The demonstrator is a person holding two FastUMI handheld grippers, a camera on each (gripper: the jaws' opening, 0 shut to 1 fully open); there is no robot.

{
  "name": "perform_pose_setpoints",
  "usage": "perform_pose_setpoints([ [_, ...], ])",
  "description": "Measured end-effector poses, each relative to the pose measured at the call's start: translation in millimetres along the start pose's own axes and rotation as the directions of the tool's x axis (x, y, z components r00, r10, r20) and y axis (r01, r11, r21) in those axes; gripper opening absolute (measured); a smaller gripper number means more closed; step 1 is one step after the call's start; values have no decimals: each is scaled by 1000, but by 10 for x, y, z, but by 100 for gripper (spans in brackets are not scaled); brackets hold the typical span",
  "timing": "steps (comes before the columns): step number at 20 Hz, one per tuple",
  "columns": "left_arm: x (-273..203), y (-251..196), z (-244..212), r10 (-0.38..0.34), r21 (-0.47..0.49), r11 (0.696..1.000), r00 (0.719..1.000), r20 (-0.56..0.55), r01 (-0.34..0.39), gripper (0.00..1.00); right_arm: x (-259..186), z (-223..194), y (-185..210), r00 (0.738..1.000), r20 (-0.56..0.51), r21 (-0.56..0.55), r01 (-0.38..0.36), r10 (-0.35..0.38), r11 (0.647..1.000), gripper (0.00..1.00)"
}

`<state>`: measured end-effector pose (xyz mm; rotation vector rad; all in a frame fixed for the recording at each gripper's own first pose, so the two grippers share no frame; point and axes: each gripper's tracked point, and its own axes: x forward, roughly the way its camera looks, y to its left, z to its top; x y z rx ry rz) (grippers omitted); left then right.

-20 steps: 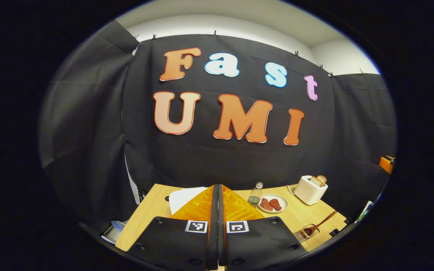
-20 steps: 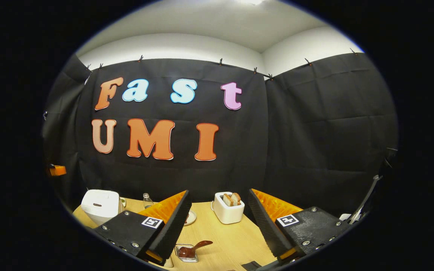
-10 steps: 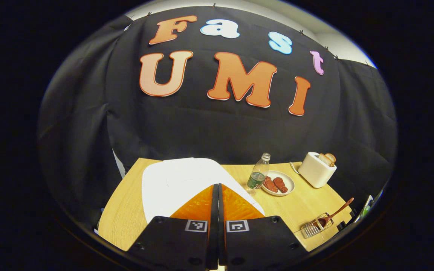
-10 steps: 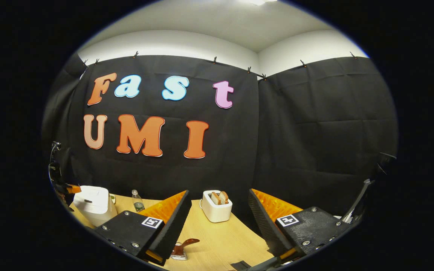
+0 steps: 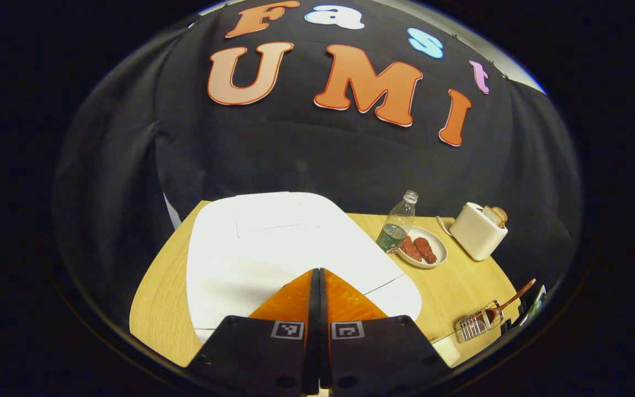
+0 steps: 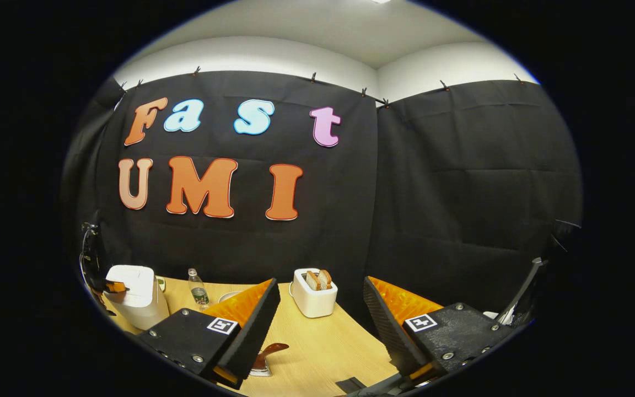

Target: Close the left gripper, press the button to open the rice cooker; take a wooden spoon from the chopstick holder with the right hand, scoop a spoonful of rice and pour it into the rice cooker, then put the wooden spoon back into the chopstick holder.

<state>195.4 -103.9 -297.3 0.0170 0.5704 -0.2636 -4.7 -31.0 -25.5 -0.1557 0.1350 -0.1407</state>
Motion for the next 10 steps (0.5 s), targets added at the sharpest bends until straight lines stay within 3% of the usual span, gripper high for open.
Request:
perform_pose_setpoints([
  [2,-38,6,-123,-5,-7,1000,999,-38,5,5,-8,-28,50,1000,-6,8,-11,11,1000,95],
  [5,-45,25,-8,4,1,1000,1000,-19,-4,5,-5,-41,138,999,-4,25,-36,36,999,95],
  [10,-681,39,962,57,-5,998,979,198,-57,5,-20,-8,290,997,25,40,-80,79,996,95],
])
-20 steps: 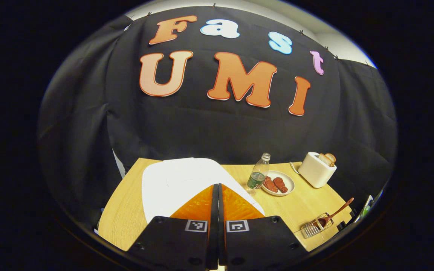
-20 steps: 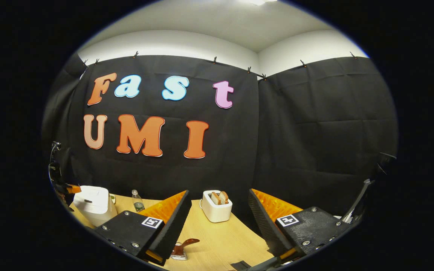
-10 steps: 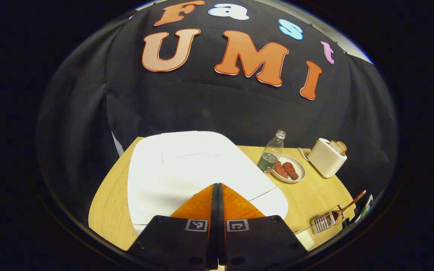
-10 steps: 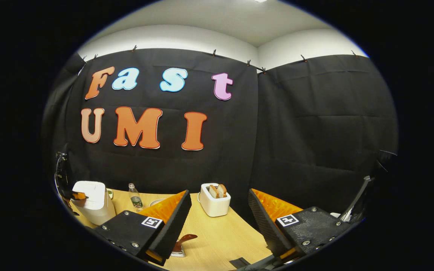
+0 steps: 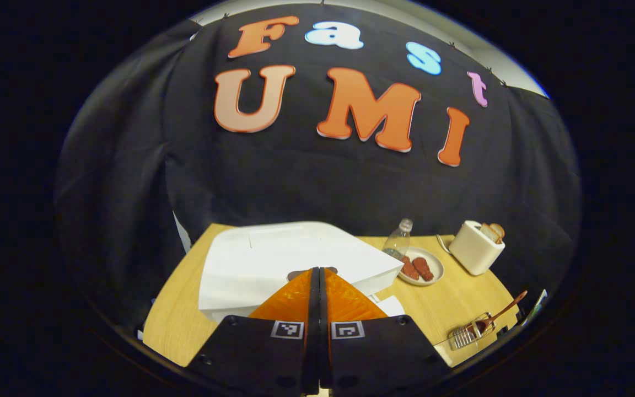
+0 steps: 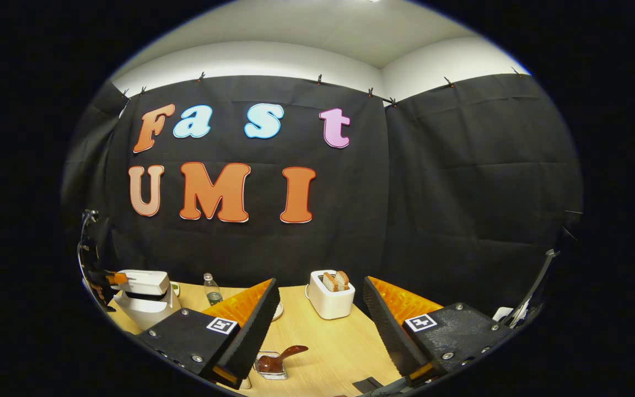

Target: Close the left gripper, press the button to open the rice cooker; take a wooden spoon from the chopstick holder with the right hand, scoop a spoonful of rice and pour it into the rice cooker, then put the wooden spoon back into the chopstick holder.

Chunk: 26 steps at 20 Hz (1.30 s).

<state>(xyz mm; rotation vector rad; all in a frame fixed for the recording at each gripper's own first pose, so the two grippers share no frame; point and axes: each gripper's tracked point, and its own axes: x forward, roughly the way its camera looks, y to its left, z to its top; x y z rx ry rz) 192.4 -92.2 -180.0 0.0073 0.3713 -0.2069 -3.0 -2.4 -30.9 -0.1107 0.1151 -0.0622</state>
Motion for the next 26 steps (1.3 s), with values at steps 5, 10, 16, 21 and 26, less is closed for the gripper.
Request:
perform_pose_setpoints([
  [5,-689,106,572,24,-33,999,988,154,-19,5,14,-71,43,999,3,52,-36,36,998,95],
  [10,-1282,189,758,53,5,998,976,211,-55,5,91,-240,53,997,-1,151,-81,83,985,95],
  [16,-1760,467,871,147,1,988,956,253,-152,5,239,-652,111,990,-55,266,-109,128,958,94],
  [21,-2040,641,951,215,-8,975,933,288,-222,15,413,-1160,136,979,-133,332,-105,157,938,94],
  [26,-2261,745,995,248,-30,967,916,314,-252,33,545,-1616,206,958,-207,409,-100,199,907,95],
])
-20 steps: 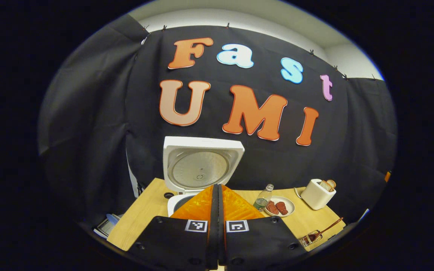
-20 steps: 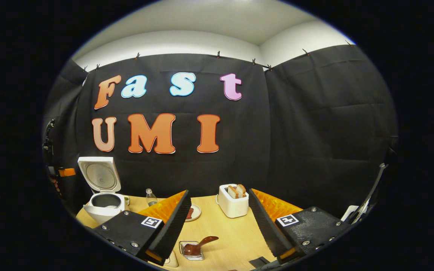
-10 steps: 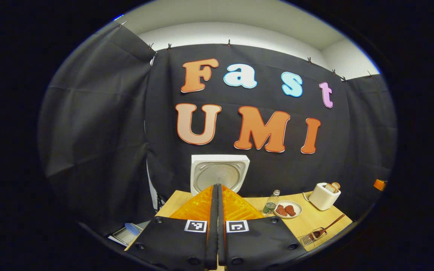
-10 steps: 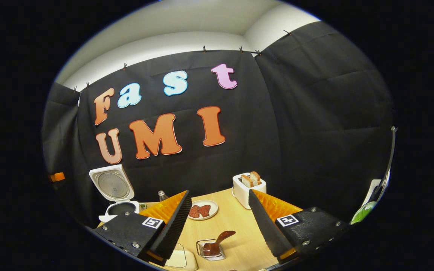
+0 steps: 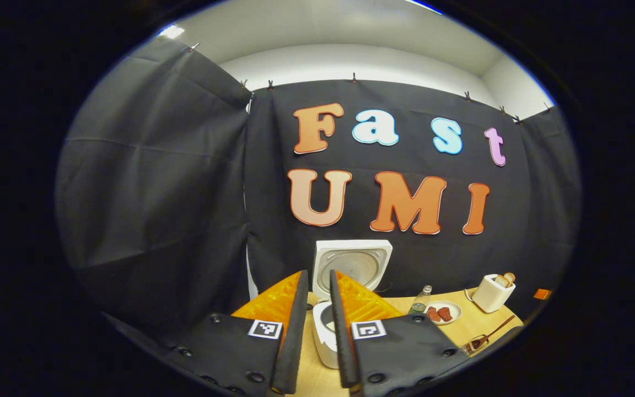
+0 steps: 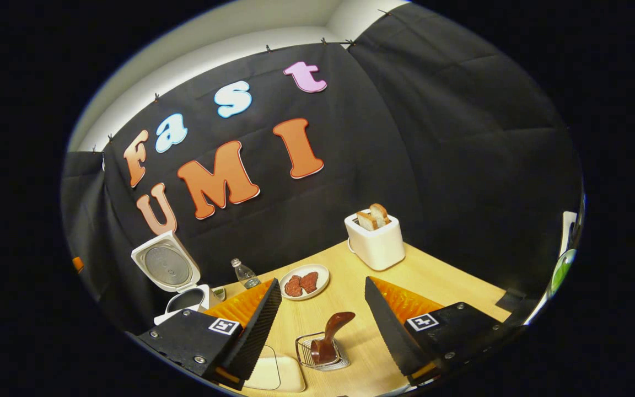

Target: Close the left gripper, press the button to open the rice cooker; take a wooden spoon from the chopstick holder with the right hand, scoop a spoonful of rice and pour it into the rice cooker, then put the wooden spoon back into the chopstick holder.

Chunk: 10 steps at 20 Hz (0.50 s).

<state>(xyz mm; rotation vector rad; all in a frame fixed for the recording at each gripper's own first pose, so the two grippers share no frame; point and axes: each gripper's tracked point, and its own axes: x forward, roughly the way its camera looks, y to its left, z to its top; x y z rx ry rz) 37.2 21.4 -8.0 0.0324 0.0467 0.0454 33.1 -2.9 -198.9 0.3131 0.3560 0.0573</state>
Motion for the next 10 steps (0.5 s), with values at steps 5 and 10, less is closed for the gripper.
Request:
perform_pose_setpoints([
  [5,-135,51,33,13,-16,1000,1000,25,-13,100,229,-444,-110,995,-95,38,1,3,999,95],
  [10,-223,194,47,62,-14,998,997,34,-62,100,417,-782,-161,984,-179,80,0,14,997,95],
])
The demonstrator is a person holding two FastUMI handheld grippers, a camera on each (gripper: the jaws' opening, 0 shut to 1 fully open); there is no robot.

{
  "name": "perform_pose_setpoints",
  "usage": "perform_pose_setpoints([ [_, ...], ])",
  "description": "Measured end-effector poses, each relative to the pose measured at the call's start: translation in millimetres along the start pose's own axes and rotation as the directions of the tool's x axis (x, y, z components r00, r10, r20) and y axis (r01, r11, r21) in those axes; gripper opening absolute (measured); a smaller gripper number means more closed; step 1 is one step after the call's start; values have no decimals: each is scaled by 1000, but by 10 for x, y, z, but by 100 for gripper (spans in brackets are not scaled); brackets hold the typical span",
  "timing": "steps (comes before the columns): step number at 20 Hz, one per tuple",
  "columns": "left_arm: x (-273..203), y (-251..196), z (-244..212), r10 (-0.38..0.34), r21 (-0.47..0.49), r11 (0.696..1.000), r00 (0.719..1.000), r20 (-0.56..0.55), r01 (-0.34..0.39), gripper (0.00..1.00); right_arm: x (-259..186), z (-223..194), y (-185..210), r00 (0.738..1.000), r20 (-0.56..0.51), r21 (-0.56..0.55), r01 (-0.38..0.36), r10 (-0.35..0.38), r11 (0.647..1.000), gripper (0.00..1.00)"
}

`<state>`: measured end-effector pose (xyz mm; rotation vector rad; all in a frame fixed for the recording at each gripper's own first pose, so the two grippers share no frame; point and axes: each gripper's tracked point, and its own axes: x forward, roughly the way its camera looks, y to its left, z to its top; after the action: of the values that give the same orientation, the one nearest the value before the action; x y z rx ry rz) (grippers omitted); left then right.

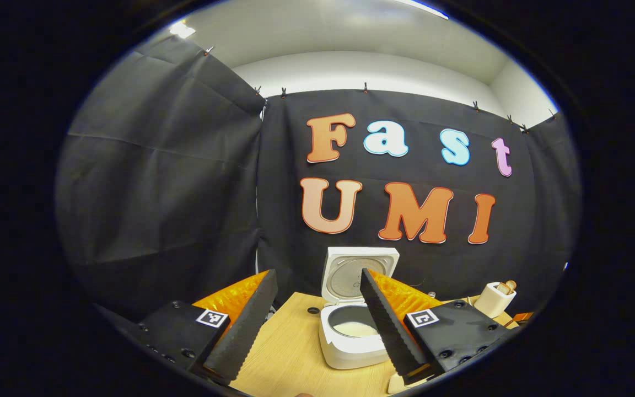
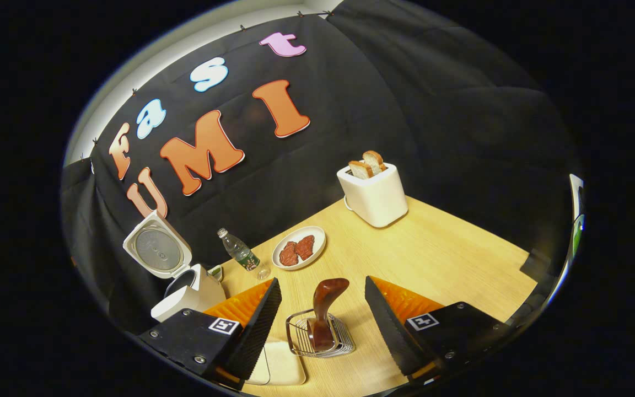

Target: Close the left gripper, press the button to open the rice cooker; take a wooden spoon from the chopstick holder with the right hand, scoop a spoonful of rice and pour it into the rice cooker, then put the wooden spoon back into the chopstick holder.

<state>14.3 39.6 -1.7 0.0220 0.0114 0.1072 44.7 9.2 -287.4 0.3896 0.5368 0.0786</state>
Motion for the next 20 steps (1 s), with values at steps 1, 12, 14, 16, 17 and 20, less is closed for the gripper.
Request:
perform_pose_setpoints([
  [1,-14,34,-10,13,2,1000,1000,-4,-13,99,55,-48,3,1000,-12,3,-3,3,1000,95],
  [12,-165,268,-116,114,11,993,993,-37,-114,100,375,-391,-93,994,-105,118,-12,25,993,48],
  [14,-183,286,-125,124,19,992,992,-38,-123,100,442,-374,-39,993,-111,120,-16,29,993,49],
  [16,-208,295,-139,133,27,991,990,-40,-132,100,500,-385,-13,993,-112,112,-24,36,993,51],
  [17,-217,294,-144,135,29,991,990,-41,-134,100,523,-385,2,992,-116,116,-26,39,993,38],
  [20,-235,315,-150,144,35,989,989,-46,-142,100,562,-372,18,993,-109,131,-26,41,991,27],
])
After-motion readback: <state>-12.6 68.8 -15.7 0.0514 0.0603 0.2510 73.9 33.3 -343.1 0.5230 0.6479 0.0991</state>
